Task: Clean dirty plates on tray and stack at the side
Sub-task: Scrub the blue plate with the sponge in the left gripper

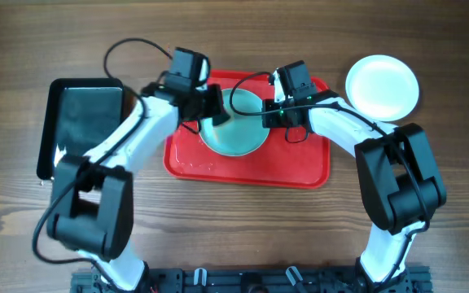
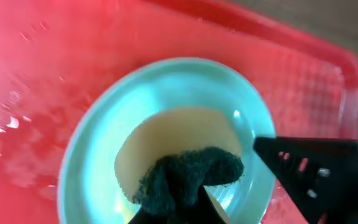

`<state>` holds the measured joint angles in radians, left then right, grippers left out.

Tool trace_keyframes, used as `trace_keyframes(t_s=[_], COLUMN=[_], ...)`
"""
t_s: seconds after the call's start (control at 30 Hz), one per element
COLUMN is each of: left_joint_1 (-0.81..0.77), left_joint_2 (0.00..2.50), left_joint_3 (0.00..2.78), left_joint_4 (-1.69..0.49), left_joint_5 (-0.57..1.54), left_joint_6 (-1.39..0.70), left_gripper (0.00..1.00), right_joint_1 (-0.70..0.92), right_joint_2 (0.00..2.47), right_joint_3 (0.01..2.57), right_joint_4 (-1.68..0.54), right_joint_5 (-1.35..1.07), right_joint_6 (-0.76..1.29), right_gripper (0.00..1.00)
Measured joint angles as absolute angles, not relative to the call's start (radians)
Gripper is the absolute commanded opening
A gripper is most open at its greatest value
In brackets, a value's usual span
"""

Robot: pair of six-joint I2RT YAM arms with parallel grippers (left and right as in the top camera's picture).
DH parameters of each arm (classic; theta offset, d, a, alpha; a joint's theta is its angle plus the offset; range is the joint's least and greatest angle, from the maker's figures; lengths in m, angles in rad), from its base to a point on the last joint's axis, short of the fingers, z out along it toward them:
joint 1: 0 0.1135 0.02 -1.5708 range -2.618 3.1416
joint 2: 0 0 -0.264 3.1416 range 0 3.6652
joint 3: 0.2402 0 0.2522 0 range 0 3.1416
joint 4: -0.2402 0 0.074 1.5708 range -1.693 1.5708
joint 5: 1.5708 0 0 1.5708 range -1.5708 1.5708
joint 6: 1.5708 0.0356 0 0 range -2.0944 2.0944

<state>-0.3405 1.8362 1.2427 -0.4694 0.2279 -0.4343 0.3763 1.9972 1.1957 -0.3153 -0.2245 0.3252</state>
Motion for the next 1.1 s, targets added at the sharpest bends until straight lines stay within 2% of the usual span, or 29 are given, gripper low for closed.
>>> trace_keyframes(t_s=[0.2,0.27,0.33,0.43,0.5,0.6,0.67,0.7,0.77,0.93,1.03,1.1], left_joint_1=[-0.433,-0.436,-0.434,-0.436,-0.430,-0.389,-0.410,-0.413,-0.415,-0.418,-0.400,-0.296], left_joint_2=[1.995,2.002,2.005,2.006,1.998,1.971,1.971,1.971,1.965,1.958,1.948,1.863], left_joint_3=[1.243,1.260,1.273,1.273,1.272,1.263,1.252,1.250,1.253,1.258,1.273,1.271], left_joint_4=[-0.418,-0.432,-0.489,-0.506,-0.513,-0.526,-0.568,-0.617,-0.668,-0.660,-0.653,-0.611], left_joint_5=[0.155,0.041,-0.210,-0.317,-0.282,0.133,0.311,0.308,0.168,-0.274,-0.294,-0.197], left_joint_6=[-0.474,-0.474,-0.468,-0.407,-0.394,-0.348,-0.322,-0.300,-0.277,-0.293,-0.421,-0.462], left_gripper=[0.04,0.04,0.04,0.04,0.04,0.04,0.04,0.04,0.04,0.04,0.04,0.04], right_joint_1=[0.377,0.377,0.377,0.402,0.401,0.398,0.397,0.397,0.397,0.406,0.410,0.403], right_joint_2=[1.997,1.997,1.997,2.000,2.000,2.000,2.000,2.000,2.000,2.005,2.006,2.000], right_joint_3=[1.196,1.196,1.196,1.196,1.196,1.198,1.198,1.198,1.198,1.198,1.200,1.200], right_joint_4=[-0.316,-0.316,-0.321,-0.321,-0.324,-0.328,-0.328,-0.328,-0.328,-0.327,-0.326,-0.331], right_joint_5=[-0.226,-0.226,-0.229,-0.251,-0.255,-0.255,-0.254,-0.255,-0.256,-0.284,-0.292,-0.275], right_joint_6=[0.337,0.337,0.337,0.340,0.341,0.340,0.340,0.340,0.340,0.339,0.318,0.268], right_gripper=[0.04,0.04,0.04,0.04,0.04,0.04,0.04,0.04,0.04,0.04,0.04,0.04])
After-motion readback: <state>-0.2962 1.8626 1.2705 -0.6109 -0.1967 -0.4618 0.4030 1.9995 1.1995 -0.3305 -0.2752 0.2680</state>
